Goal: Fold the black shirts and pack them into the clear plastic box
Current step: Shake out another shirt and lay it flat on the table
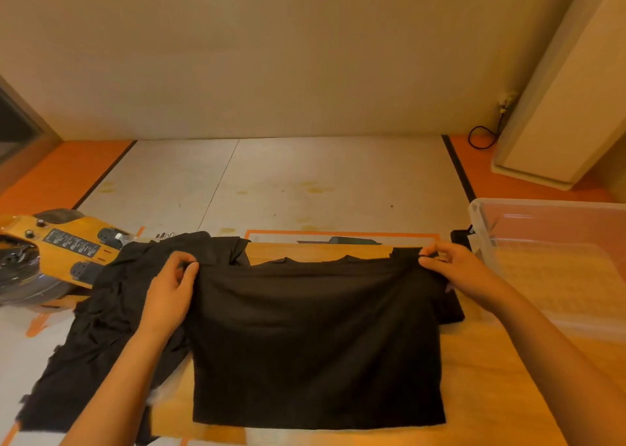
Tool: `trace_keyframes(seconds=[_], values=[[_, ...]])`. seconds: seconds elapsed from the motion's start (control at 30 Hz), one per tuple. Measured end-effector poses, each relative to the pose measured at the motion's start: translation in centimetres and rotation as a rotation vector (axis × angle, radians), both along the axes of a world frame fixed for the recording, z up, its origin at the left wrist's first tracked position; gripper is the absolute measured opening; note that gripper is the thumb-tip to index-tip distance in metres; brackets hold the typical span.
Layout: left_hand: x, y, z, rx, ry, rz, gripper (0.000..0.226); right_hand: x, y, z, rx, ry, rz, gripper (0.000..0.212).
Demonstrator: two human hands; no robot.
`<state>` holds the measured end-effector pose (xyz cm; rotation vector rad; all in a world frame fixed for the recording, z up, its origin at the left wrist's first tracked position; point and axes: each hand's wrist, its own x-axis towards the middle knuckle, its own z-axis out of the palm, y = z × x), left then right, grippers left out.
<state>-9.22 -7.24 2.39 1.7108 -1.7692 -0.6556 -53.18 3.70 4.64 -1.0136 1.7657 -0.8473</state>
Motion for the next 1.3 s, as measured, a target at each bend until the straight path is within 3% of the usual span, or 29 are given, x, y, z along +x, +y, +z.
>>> trace_keyframes(seconds=[0.13,0.27,0.43,0.57,0.73,0.87,1.0,1.1,1.2,1.23,1.3], values=[[-3.0,-6.6,-2.5,0.104,-0.207,-0.052,0.007,0.2,-6.0,-3.3,0.068,0.07,-0.139,0.006],[-4.9,-6.3,-6.1,0.169,-0.231,0.094,0.035,1.8,-6.3,-6.3,0.008,0.402,-0.095,0.05],[-5.0,2.5,-11.4,0.139,-0.31,-0.022,0.054,4.7,-1.1,-8.6,-0.025,0.622,0.113,0.052],[-3.6,9.3,-14.1,0.106,-0.319,-0.171,0.064,7.8,4.6,-10.4,-0.063,0.725,0.424,0.051],[-0.6,13.6,-16.1,0.117,-0.426,-0.389,0.08,9.2,9.2,-14.0,0.094,0.81,0.769,0.075],[1.9,15.3,-17.4,0.165,-0.55,-0.531,0.089,8.8,11.7,-16.6,0.263,0.881,0.8,0.113],[3.0,16.9,-18.0,0.172,-0.606,-0.585,0.102,8.9,13.8,-18.0,0.36,0.843,0.812,0.119],[3.5,17.9,-18.2,0.151,-0.652,-0.583,0.092,9.2,16.1,-18.4,0.355,0.853,0.803,0.118],[3.6,18.2,-18.2,0.033,-0.6,-0.593,0.062,9.2,18.1,-18.7,0.257,0.917,0.813,0.094],[3.4,18.4,-18.0,-0.016,-0.575,-0.581,0.056,9.1,18.7,-19.0,0.212,0.932,0.808,0.097],[3.2,19.0,-17.4,-0.052,-0.52,-0.543,0.058,9.0,19.2,-20.0,0.157,0.925,0.769,0.133]])
